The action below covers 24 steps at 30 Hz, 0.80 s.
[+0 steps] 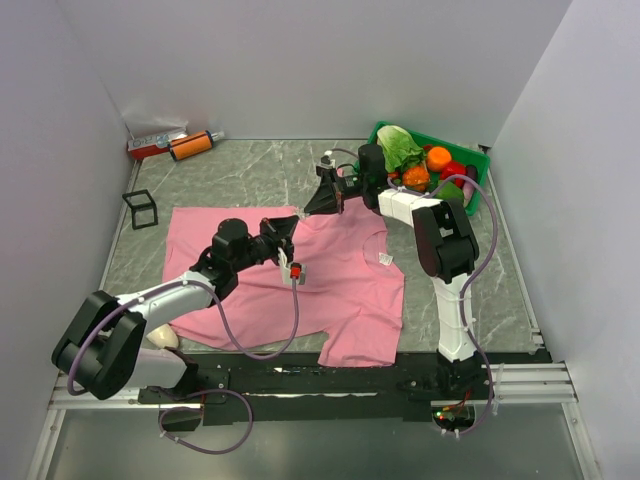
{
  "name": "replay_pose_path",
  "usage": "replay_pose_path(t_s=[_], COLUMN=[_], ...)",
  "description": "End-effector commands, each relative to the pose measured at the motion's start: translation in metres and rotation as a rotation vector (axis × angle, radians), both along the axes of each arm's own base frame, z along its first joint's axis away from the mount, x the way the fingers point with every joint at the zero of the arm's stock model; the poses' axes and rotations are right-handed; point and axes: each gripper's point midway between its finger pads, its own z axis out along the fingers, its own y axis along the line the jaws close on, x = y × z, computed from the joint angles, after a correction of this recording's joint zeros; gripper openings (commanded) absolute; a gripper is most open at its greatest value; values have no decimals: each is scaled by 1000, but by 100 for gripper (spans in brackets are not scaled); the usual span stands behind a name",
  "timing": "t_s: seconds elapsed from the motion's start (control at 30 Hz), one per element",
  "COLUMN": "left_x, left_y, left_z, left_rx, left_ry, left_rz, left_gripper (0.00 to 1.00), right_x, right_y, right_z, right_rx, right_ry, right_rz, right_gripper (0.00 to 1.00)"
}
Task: Remove the brooch from the garment
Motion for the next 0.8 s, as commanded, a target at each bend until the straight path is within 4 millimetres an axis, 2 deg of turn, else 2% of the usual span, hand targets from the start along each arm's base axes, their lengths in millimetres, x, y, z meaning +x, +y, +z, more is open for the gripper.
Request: replay_pose_path(t_s=[0.0, 0.1, 0.17, 0.2, 0.23, 0.33, 0.37, 0.4, 0.43, 0.47, 0.5, 0.53, 0.6, 0.63, 0.67, 0.73, 0.77], left_x=[3, 6, 13, 16, 19, 26, 28, 25, 21, 18, 17, 17, 20, 20, 24, 38, 40], left_y=[-10, -9, -5, -4, -2, 3, 6, 8, 10, 12, 19, 22, 30, 37, 33, 39, 38], left_z=[27, 19, 15, 13, 12, 18, 22, 14, 20, 20, 25, 26, 29, 13, 29, 39, 42], left_rx=[-44, -20, -12, -13, -15, -61, -92, -85, -104, -140, -176, -218, -354, -353, -476, -584, -709], left_ry=[-47, -19, 2, 16, 29, 94, 130, 190, 210, 267, 295, 334, 483, 597, 715, 887, 1026], left_rz=[-30, -15, 23, 40, 59, 126, 151, 165, 171, 186, 223, 257, 356, 412, 438, 469, 490], left_gripper=[1, 1, 9, 18, 38, 58, 59, 60, 61, 61, 62, 64, 68, 68, 68, 67, 67], right_x=[-17, -16, -15, -15, -12, 6, 18, 21, 29, 38, 45, 45, 57, 58, 65, 69, 66], right_y=[-11, -12, -14, -14, -16, -30, -44, -51, -57, -60, -67, -68, -70, -71, -72, -73, -74], right_z=[12, 17, 23, 31, 36, 46, 49, 48, 56, 55, 57, 69, 77, 88, 88, 101, 108], right_rx=[59, 68, 74, 87, 91, 83, 73, 53, 46, 8, -7, -34, -99, -113, -156, -193, -212], right_ry=[-56, -84, -110, -155, -176, -224, -240, -237, -281, -288, -384, -383, -514, -546, -570, -639, -661], right_rz=[145, 148, 144, 139, 121, 8, -50, -80, -116, -170, -202, -214, -274, -289, -329, -369, -382], right_gripper=[6, 0, 0, 0, 0, 0, 0, 0, 0, 0, 0, 0, 0, 0, 0, 0, 0])
